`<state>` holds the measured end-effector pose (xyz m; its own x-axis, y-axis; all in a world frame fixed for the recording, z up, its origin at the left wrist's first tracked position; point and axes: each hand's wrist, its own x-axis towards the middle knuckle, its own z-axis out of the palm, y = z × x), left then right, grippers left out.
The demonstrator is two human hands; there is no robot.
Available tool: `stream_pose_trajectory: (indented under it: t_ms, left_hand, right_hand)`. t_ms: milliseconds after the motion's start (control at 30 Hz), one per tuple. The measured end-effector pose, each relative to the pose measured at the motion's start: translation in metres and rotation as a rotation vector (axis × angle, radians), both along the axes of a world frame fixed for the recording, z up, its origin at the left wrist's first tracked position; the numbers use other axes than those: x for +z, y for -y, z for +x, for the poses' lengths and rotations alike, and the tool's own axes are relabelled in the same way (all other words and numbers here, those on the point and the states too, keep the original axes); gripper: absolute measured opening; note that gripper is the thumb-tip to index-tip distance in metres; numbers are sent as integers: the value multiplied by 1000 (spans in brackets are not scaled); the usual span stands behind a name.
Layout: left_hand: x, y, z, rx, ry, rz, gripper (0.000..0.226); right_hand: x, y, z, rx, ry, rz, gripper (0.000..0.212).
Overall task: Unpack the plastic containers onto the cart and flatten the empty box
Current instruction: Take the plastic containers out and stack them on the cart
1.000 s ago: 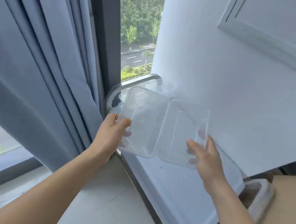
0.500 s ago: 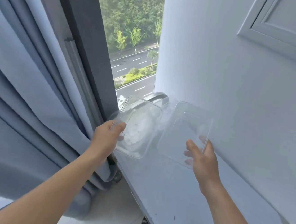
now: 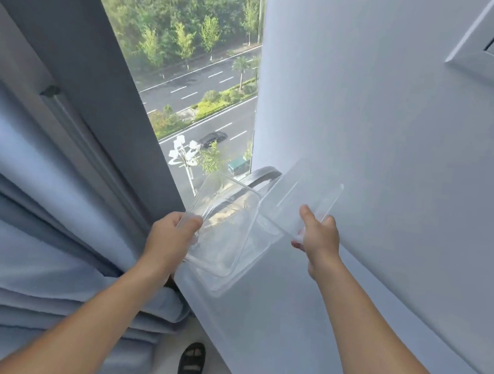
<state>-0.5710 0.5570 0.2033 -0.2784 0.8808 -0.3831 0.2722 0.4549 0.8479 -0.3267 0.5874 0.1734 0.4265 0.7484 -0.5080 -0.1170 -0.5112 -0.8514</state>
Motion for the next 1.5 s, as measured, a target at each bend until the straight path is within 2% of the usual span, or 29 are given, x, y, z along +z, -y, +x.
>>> stream_pose_trajectory:
  t_ms: [167, 300, 367, 433, 533, 633, 800, 1033, 1133, 1200, 1267, 1367, 1500]
  left_hand:
    - [-9, -20, -20, -61, 38, -38, 26]
    - [-18, -26, -29, -129, 60, -65, 48]
    - [-21, -28, -31, -158, 76, -62, 44]
    - [-24, -30, -34, -189, 79, -63, 42]
    - [-28, -31, -40, -228, 72, -37, 56]
    - [-29, -30, -43, -243, 59, -35, 56]
    - [-30, -28, -46, -287, 42, -10, 73]
    - [-32, -23, -44, -308, 56, -6, 51]
    - [-31, -22, -44, -313, 56, -9, 37]
    - [-31, -21, -44, -306, 81, -15, 36]
    - [-34, -21, -42, -310, 94, -28, 38]
    - [-40, -21, -41, -346, 80, -30, 32]
    - [-46, -22, -37, -392, 45, -27, 29]
  right_hand:
    - [-10, -33, -13, -120, 48, -28, 42]
    - [-20, -46, -36, -92, 109, -66, 51]
    - [-24, -50, -45, -100, 137, -91, 65]
    - [-29, -52, -50, -116, 166, -120, 70]
    - [-35, -49, -54, -138, 180, -136, 70]
    - [-38, -47, -56, -154, 182, -133, 70]
    - [-37, -49, -58, -160, 234, -139, 65]
    - [-31, -46, -60, -210, 258, -82, 69]
    - [-20, -28, -64, -248, 304, -15, 65]
    - [-12, -2, -72, -252, 319, 45, 61]
    - [-10, 26, -84, -216, 278, 63, 59]
    - [-13, 56, -100, -124, 184, -3, 70]
    - [-17, 64, -106, 8, 104, -73, 37]
